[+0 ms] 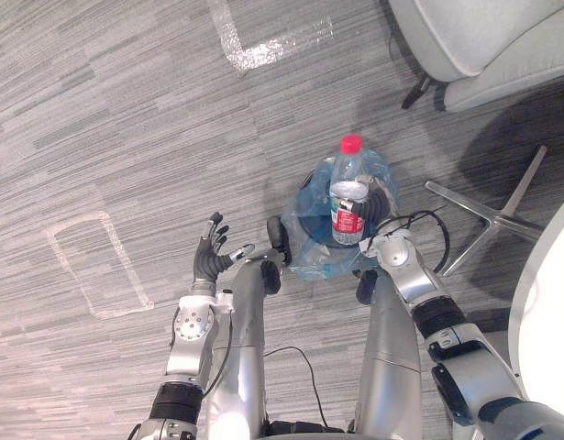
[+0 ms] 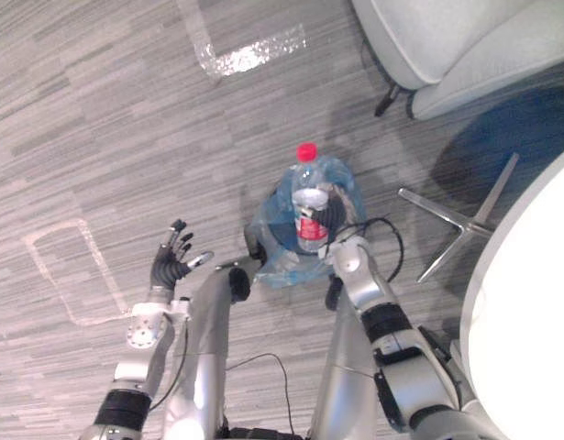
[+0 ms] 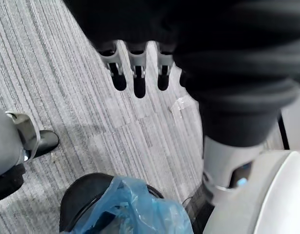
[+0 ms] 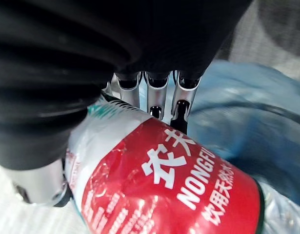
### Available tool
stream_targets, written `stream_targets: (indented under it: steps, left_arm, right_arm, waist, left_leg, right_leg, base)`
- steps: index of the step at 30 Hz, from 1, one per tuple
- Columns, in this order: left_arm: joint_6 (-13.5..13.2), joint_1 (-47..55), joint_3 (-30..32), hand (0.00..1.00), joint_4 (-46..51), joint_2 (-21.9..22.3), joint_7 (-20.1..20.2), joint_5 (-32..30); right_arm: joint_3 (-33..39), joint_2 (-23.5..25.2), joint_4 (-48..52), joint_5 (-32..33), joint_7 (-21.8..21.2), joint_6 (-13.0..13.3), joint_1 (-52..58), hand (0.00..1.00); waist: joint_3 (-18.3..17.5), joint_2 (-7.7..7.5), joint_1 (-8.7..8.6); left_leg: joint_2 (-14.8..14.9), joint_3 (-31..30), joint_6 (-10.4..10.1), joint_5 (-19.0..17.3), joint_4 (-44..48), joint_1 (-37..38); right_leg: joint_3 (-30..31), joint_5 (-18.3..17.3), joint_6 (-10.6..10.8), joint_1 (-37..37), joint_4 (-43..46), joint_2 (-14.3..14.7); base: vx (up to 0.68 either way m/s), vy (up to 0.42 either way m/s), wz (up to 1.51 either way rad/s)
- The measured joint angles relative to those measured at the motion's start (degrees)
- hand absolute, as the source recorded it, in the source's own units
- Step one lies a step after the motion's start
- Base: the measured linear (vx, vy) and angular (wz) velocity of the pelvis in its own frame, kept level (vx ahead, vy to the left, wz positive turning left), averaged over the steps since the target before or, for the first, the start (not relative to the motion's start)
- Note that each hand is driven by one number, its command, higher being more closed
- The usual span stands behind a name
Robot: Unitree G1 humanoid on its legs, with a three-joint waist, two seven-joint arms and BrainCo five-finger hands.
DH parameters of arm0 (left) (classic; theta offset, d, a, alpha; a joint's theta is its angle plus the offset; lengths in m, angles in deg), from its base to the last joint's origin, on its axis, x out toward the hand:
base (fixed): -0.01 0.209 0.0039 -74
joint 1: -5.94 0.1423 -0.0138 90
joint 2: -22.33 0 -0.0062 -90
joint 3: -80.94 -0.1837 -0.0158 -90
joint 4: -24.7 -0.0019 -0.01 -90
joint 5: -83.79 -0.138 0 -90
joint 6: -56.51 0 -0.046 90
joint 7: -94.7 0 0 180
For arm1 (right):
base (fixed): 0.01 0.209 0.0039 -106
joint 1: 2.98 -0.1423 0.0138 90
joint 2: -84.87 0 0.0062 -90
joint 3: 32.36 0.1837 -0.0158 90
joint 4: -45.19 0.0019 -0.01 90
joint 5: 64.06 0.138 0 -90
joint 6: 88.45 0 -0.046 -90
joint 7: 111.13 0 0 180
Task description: Gather rubbish on tea table into small bin, then transfer packed bag to large trash can.
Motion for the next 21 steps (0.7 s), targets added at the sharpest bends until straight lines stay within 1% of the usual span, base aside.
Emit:
stream_targets:
  steps: [4, 7, 9, 10, 12, 13, 16, 21]
  left_arm:
    - [0.0, 0.2, -1.6, 0.00, -0.1, 0.0, 1.0, 0.0]
    - [0.0, 0.4, -2.9, 0.00, -0.5, 0.1, 1.1, 0.0]
    - [-0.9, -2.7, -1.4, 0.00, -8.5, 1.2, 1.2, 0.0]
    - [-0.3, -6.0, 0.2, 0.00, -15.3, 2.0, 0.3, -0.2]
    - [0.8, -9.7, 1.2, 0.00, -22.4, 2.5, -2.5, -1.2]
    - [1.3, -11.1, 1.1, 0.00, -24.3, 2.8, -3.2, -1.3]
    - [1.4, -13.0, 1.2, 0.00, -26.5, 4.7, -4.3, -1.3]
    - [1.8, -14.0, 2.5, 0.00, -30.6, 4.8, -4.8, -1.2]
  right_arm:
    - [1.1, 1.1, -1.8, -2.1, -0.1, -0.1, 0.3, 1.00]
    - [1.5, 1.1, -4.4, -2.2, -0.1, -0.1, 0.7, 1.00]
    - [1.5, 1.4, -6.7, -2.2, -0.1, -0.2, 1.0, 1.00]
    - [1.5, 2.0, -7.0, -2.2, -0.7, -0.5, 1.3, 1.00]
    - [1.4, 3.5, -6.8, -2.9, -0.7, -0.6, 1.4, 1.00]
    - [1.5, 4.2, -6.8, -4.2, -0.1, -0.7, 1.6, 0.00]
    - [1.5, 5.0, -6.8, -4.5, 0.6, -1.1, 1.8, 0.00]
    - [2.6, 8.1, -6.8, -4.5, 1.2, -1.1, 0.9, 0.00]
  waist:
    - [-0.4, 0.00, -0.17]
    - [-2.1, -0.11, -0.39]
    - [-3.7, -0.15, -0.72]
    - [-4.2, -0.63, -1.06]
    - [-4.7, -1.50, -1.86]
    - [-4.8, -1.68, -2.50]
    - [-4.8, -1.69, -2.57]
    - [-4.8, -1.70, -2.06]
  left_leg:
    - [0.0, 0.8, -0.3, 0.2, -0.4, 0.2]
    - [0.2, 2.0, -0.4, 0.5, -1.1, 0.2]
    - [1.0, 2.7, -0.4, 0.4, -1.1, 0.2]
    - [1.5, 3.0, -0.4, 0.4, -1.1, 0.2]
    - [2.3, 3.5, -0.4, 0.5, -1.1, 0.2]
    - [2.4, 3.6, -0.2, 0.6, -1.1, 0.2]
    - [2.4, 3.9, 0.1, 0.8, -1.1, 0.2]
    - [2.4, 4.9, 0.4, 1.2, -2.2, 0.9]
  right_leg:
    - [0.8, -0.1, -0.2, -1.3, 1.2, -0.1]
    - [1.7, -0.2, -0.3, -2.2, 0.8, 0.2]
    - [2.1, 0.0, -0.2, -2.3, -0.5, 1.0]
    - [2.4, 0.5, -0.2, -2.3, -0.9, 1.5]
    - [2.7, 1.6, -0.3, -2.3, -2.1, 2.4]
    - [2.8, 2.0, -0.2, -2.2, -2.4, 2.5]
    - [3.1, 2.8, 0.0, -2.2, -2.8, 2.5]
    - [3.6, 4.2, 0.2, -1.9, -4.3, 2.6]
  base:
    - [0.01, -0.049, -0.01]
    - [-0.03, -0.037, -0.10]
    - [-0.03, -0.014, -0.27]
    - [-0.04, -0.011, -0.27]
    - [-0.04, -0.003, -0.29]
    - [-0.03, 0.009, -0.20]
    - [-0.03, 0.015, -0.06]
    - [-0.03, 0.007, -0.06]
